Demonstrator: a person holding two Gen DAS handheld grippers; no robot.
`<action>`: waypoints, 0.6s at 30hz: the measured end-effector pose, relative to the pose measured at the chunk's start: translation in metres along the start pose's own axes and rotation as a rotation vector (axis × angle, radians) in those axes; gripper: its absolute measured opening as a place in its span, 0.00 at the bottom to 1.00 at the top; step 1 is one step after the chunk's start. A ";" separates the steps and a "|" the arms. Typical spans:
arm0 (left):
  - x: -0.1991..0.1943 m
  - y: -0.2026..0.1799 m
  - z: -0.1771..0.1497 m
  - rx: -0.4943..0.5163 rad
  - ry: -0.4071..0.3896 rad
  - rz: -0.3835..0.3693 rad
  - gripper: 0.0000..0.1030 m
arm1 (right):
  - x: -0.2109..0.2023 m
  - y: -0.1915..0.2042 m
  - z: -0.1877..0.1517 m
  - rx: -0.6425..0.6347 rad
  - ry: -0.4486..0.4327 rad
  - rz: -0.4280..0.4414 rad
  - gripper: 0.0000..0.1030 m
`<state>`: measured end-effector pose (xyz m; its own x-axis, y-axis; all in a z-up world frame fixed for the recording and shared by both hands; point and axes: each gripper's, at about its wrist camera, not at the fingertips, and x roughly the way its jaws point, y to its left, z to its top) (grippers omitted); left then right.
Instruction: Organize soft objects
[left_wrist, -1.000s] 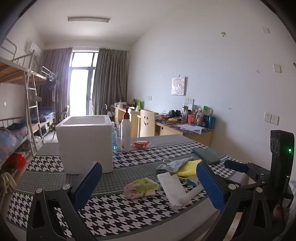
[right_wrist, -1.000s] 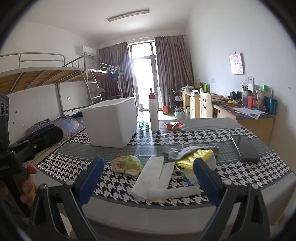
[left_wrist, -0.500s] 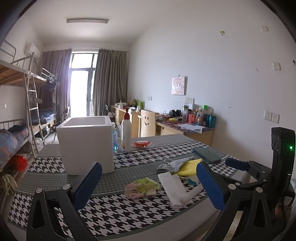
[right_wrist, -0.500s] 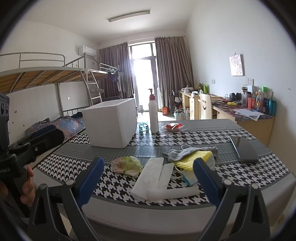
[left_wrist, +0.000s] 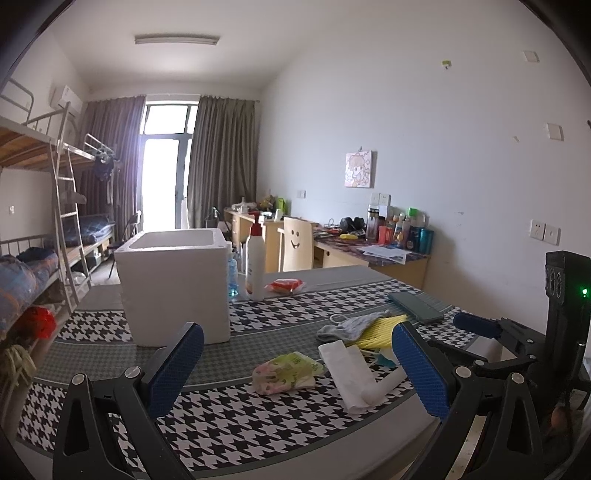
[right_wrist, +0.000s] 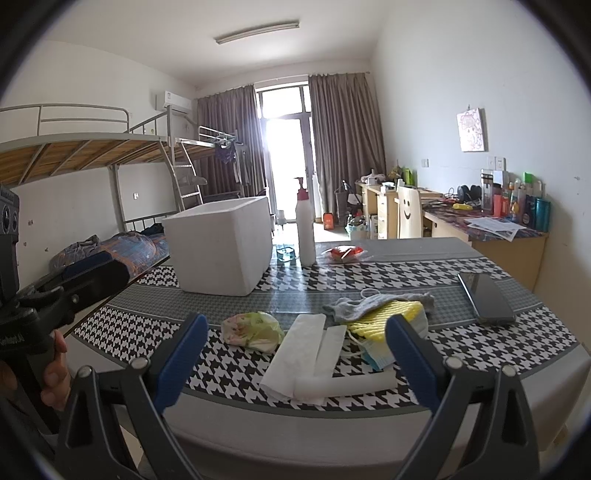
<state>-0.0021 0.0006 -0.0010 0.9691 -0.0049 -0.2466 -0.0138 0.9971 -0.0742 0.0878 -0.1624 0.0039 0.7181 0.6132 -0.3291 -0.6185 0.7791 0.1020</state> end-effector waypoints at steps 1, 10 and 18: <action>0.001 0.000 0.000 -0.001 0.002 0.001 0.99 | 0.000 0.000 0.001 0.001 -0.001 -0.001 0.96; 0.003 0.001 -0.001 -0.008 0.014 0.007 0.99 | -0.007 0.001 0.005 -0.007 -0.059 -0.016 0.96; 0.003 -0.001 -0.001 0.006 0.021 0.000 0.99 | -0.006 0.002 0.003 -0.016 -0.063 -0.020 0.96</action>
<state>0.0009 -0.0005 -0.0028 0.9637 -0.0065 -0.2671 -0.0124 0.9975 -0.0689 0.0834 -0.1646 0.0094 0.7490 0.6045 -0.2712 -0.6081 0.7897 0.0810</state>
